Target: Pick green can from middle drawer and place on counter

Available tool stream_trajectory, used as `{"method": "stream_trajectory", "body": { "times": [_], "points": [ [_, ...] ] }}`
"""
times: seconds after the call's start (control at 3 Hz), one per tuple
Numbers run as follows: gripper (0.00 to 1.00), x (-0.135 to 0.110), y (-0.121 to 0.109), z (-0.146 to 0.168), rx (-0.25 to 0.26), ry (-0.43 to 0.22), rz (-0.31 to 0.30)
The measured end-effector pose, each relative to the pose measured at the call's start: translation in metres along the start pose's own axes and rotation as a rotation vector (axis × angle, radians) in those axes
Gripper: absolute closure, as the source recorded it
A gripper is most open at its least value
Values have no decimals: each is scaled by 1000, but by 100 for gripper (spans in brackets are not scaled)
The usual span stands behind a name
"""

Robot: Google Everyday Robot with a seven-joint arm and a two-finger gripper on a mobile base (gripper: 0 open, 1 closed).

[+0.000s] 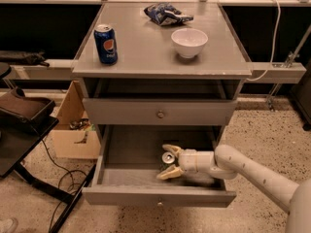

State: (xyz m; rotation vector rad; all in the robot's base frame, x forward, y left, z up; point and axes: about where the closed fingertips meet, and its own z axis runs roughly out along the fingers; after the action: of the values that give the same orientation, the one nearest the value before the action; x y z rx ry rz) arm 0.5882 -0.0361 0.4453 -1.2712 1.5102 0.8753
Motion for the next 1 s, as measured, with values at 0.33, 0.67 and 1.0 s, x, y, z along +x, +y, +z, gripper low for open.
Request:
{"method": "stream_trajectory", "body": {
  "times": [0.33, 0.67, 1.0],
  "points": [
    [49, 1, 2, 7, -11, 2, 4],
    [72, 1, 2, 7, -11, 2, 4],
    [96, -35, 5, -12, -8, 25, -21]
  ]
}}
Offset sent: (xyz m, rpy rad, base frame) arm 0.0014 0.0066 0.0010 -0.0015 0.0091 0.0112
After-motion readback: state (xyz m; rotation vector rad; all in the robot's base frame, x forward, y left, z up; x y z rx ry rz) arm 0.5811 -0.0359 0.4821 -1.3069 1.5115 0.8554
